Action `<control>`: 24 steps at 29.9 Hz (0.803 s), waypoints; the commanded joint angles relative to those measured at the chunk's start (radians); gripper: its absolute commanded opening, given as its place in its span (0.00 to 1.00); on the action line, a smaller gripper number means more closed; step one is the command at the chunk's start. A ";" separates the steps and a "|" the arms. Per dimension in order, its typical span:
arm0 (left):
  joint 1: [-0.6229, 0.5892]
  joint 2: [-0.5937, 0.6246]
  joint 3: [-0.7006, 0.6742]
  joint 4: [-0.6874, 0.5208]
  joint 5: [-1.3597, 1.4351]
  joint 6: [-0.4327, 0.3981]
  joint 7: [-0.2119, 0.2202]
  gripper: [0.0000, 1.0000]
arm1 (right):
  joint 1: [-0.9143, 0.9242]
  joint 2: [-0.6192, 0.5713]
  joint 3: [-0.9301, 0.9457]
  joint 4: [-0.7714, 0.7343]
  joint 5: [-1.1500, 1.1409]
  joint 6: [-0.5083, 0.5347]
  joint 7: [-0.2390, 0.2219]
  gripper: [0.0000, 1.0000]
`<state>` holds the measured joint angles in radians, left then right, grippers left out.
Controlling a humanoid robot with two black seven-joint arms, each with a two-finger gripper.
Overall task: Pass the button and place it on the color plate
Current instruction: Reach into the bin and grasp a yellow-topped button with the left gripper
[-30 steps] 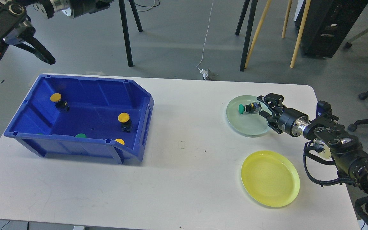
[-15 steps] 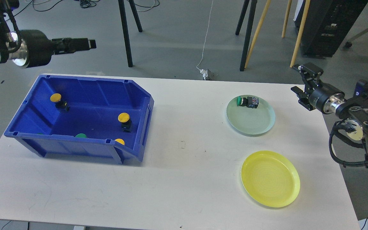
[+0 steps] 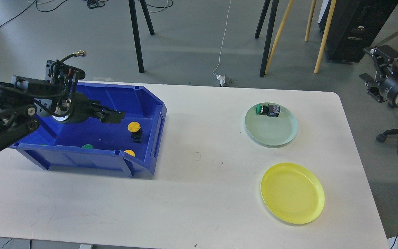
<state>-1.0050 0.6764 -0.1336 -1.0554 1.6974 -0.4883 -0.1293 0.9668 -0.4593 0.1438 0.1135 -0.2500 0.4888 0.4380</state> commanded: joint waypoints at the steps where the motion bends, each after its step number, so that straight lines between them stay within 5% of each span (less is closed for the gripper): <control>1: 0.029 -0.093 0.002 0.077 0.016 0.000 -0.003 0.98 | 0.000 -0.002 -0.003 -0.003 -0.002 0.000 -0.002 0.91; 16: 0.057 -0.262 0.002 0.313 0.018 0.000 -0.044 0.98 | -0.002 -0.002 -0.009 -0.008 -0.003 0.000 -0.002 0.91; 24: 0.055 -0.282 0.003 0.341 0.018 0.000 -0.064 0.87 | -0.005 -0.002 -0.009 -0.008 -0.003 0.000 -0.002 0.91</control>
<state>-0.9484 0.4000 -0.1313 -0.7238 1.7143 -0.4887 -0.1857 0.9624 -0.4620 0.1349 0.1058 -0.2531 0.4887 0.4355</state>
